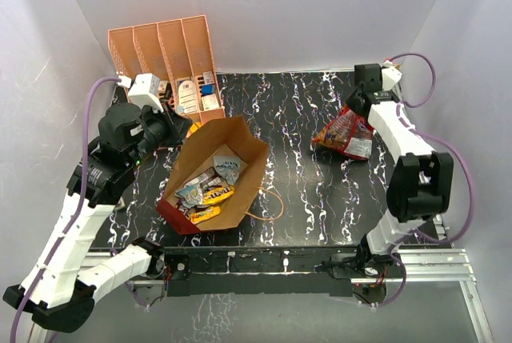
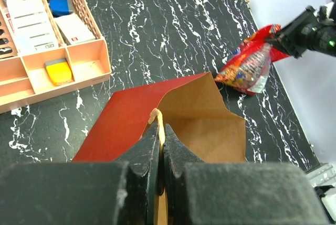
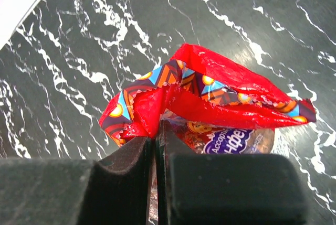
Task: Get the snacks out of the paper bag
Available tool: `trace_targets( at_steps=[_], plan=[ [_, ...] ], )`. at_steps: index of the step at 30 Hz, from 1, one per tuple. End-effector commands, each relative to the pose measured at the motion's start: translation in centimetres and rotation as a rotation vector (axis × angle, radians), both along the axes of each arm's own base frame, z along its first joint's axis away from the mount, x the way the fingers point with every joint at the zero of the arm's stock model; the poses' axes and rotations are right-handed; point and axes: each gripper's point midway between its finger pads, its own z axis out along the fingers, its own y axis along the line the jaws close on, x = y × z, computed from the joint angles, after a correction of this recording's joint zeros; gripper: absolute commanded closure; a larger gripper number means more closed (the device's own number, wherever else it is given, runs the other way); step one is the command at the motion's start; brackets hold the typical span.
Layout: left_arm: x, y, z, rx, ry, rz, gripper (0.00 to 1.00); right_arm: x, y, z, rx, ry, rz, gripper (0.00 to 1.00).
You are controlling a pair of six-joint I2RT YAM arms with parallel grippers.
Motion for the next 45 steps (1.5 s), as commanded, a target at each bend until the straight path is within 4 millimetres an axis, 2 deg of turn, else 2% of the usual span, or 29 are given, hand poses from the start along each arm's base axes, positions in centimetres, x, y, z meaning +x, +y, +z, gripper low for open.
trace_targets(
  at_steps=[1,2,3,5,7,10,13,15,20,23,27,29,31,34,40,45],
  plan=[
    [-0.4,-1.1,2.2,-0.059,-0.069,-0.058,1.0,3.5,-0.3,2.8,0.049,-0.061,-0.032,0.92],
    [-0.5,-1.2,2.1,-0.067,-0.066,-0.064,1.0,3.9,-0.1,2.8,0.056,-0.057,-0.011,0.91],
    [-0.6,-1.4,2.1,-0.074,-0.068,-0.072,1.0,4.5,0.2,2.1,0.063,-0.036,0.011,0.82],
    [-0.7,-1.7,2.1,-0.086,-0.072,-0.091,1.0,5.2,1.7,2.2,0.122,-0.028,0.093,0.62],
    [-0.9,-2.1,2.1,-0.091,-0.082,-0.119,1.0,5.2,4.4,2.4,0.215,-0.034,0.244,0.46],
    [-1.4,-2.6,2.0,-0.109,-0.098,-0.155,1.0,3.9,8.1,2.0,0.357,-0.032,0.419,0.34],
    [-1.9,-3.0,2.0,-0.133,-0.111,-0.184,1.0,2.2,9.8,0.9,0.43,-0.009,0.497,0.3],
    [-2.1,-3.2,2.2,-0.142,-0.119,-0.201,1.0,0.9,10.8,1.9,0.455,-0.058,0.569,0.26],
    [-2.2,-3.3,2.5,-0.15,-0.137,-0.213,1.0,-3.4,13.8,1.2,0.567,-0.088,0.701,0.2],
    [-2.4,-3.4,2.6,-0.163,-0.149,-0.22,1.0,-6.4,17.3,1.6,0.592,-0.089,0.8,0.17],
    [-2.5,-3.6,2.7,-0.177,-0.165,-0.23,1.0,-10.5,22.0,2.1,0.523,-0.062,0.936,0.14],
    [-2.6,-3.7,2.8,-0.181,-0.17,-0.242,1.0,-12.4,23.7,2.7,0.495,-0.054,1.001,0.14],
    [-2.8,-3.9,2.9,-0.182,-0.177,-0.253,1.0,-14.0,25.1,4.3,0.459,-0.084,1.073,0.13],
    [-3.0,-3.9,2.9,-0.185,-0.184,-0.26,1.0,-16.0,25.5,8.5,0.342,-0.229,1.17,0.13],
    [-3.6,-4.7,3.1,-0.195,-0.204,-0.327,1.0,-19.8,22.0,16.5,0.159,-0.523,1.178,0.12],
    [-3.1,-5.5,2.7,-0.173,-0.18,-0.365,1.0,-21.2,19.7,19.6,-0.056,-0.574,1.181,0.1]
  ],
)
